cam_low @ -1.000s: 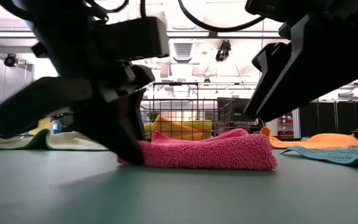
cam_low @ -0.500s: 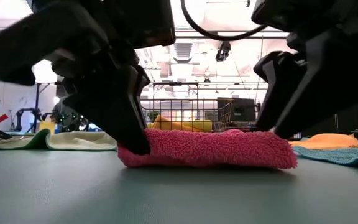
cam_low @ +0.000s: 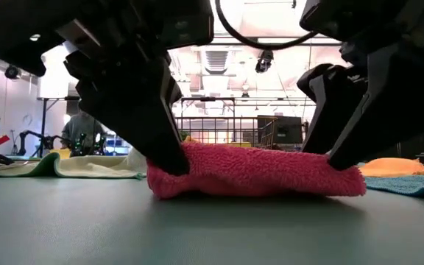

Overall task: Fold microfiber towels
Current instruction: Put the pink microfiber towel into the wire basket

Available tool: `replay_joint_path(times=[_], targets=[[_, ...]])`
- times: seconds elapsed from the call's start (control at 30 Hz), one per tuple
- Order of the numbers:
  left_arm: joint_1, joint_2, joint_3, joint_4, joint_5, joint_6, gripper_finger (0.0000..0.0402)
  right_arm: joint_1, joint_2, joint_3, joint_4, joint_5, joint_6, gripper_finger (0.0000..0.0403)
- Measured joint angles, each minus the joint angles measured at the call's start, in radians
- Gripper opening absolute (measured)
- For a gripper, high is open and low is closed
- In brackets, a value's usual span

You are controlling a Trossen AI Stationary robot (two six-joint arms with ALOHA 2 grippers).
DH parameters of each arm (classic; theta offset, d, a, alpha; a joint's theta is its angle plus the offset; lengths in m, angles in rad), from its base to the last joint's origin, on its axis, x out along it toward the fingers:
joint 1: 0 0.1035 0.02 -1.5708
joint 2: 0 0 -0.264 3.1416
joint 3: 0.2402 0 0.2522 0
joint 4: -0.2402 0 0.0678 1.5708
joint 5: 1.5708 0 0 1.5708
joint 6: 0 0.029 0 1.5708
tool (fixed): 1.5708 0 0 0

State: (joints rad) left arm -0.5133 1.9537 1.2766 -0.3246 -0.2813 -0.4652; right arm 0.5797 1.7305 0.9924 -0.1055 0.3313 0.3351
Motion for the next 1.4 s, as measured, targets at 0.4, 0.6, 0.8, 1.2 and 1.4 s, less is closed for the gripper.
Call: replay_joint_path(times=[0.4,0.6,0.8,1.2,1.4], targets=[[0.002,-0.004,0.0,0.006,0.006,0.0,0.0013,0.0,0.077,0.02,0.007,-0.039,0.057,0.0135],[0.006,-0.004,-0.001,-0.004,0.016,0.008,0.0013,0.0,0.078,0.059,-0.079,-0.046,0.065,0.0024],[0.013,-0.026,0.0,-0.039,0.034,0.038,0.0013,-0.005,0.079,0.146,-0.24,-0.041,0.065,0.0012],[0.035,-0.181,0.001,-0.213,0.041,0.23,0.0013,-0.039,0.061,0.324,-0.469,0.024,0.063,0.0009],[0.079,-0.291,0.0,-0.301,0.03,0.272,0.0013,-0.092,0.013,0.389,-0.581,0.106,0.057,0.0009]])
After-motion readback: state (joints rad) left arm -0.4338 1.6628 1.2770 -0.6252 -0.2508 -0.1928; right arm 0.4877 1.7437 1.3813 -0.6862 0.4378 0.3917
